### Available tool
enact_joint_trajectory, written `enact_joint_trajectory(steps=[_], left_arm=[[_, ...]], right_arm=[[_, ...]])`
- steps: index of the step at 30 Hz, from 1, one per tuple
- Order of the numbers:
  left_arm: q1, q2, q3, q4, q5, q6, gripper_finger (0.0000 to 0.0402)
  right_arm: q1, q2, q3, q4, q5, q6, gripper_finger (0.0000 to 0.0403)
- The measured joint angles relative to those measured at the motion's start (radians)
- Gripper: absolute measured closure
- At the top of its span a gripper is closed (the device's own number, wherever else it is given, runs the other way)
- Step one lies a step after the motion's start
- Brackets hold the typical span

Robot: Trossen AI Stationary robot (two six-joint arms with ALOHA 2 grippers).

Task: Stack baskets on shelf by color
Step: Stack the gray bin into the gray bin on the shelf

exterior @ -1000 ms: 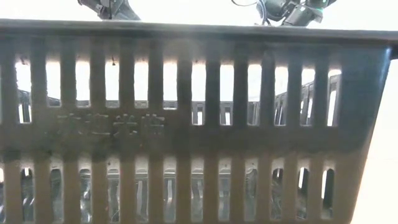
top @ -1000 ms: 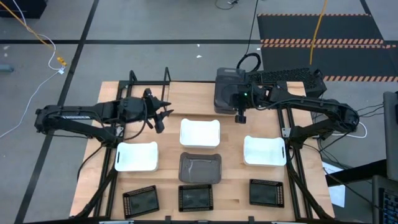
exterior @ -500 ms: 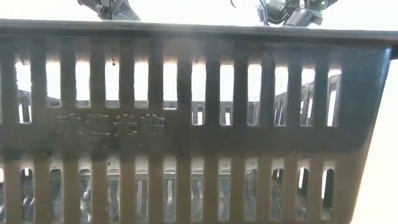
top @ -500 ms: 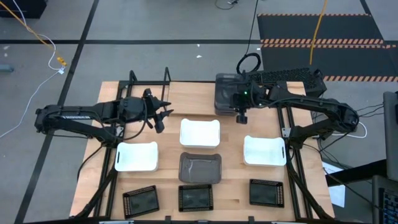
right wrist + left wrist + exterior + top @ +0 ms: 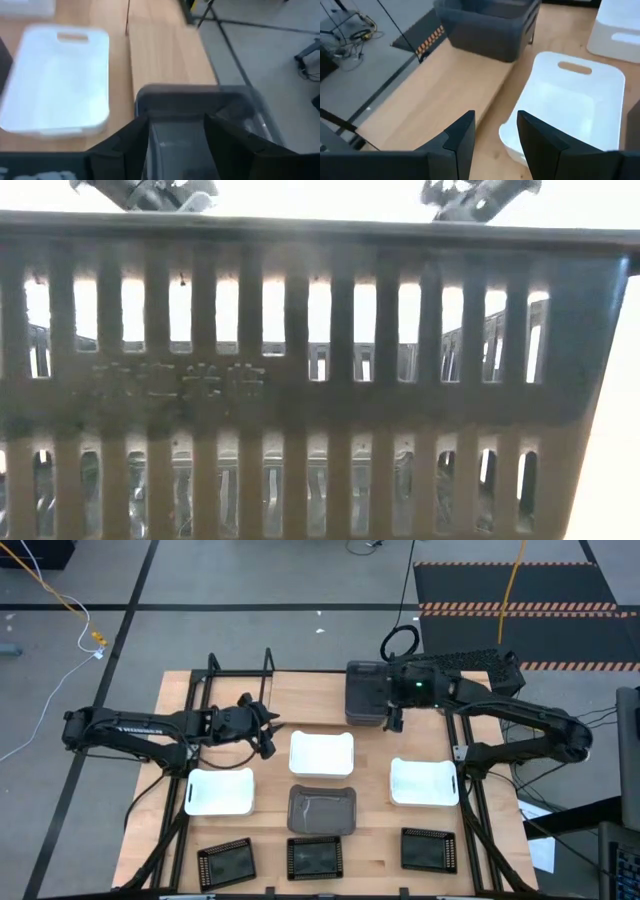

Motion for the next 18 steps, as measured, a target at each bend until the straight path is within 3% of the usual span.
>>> enact_joint_trajectory(steps=[4, 9, 14, 18], left_arm=[[0.000, -0.003, -0.005, 0.038, 0.001, 0.030, 0.0254], [-0.025, -0.013, -0.007, 0.040, 0.036, 0.083, 0.0254], [-0.062, -0.012, -0.007, 0.066, 0.090, 0.113, 0.0254], [-0.082, -0.012, -0.007, 0.116, 0.093, 0.129, 0.0254]], right_arm=[[0.072, -0.082, 0.000, -0.018, -0.045, 0.089, 0.0224], [0.232, -0.078, -0.036, -0.101, -0.047, 0.169, 0.0230], [0.460, -0.002, -0.129, 0.064, -0.042, 0.193, 0.0231], [0.614, 0.128, -0.138, 0.158, -0.018, 0.090, 0.0231]])
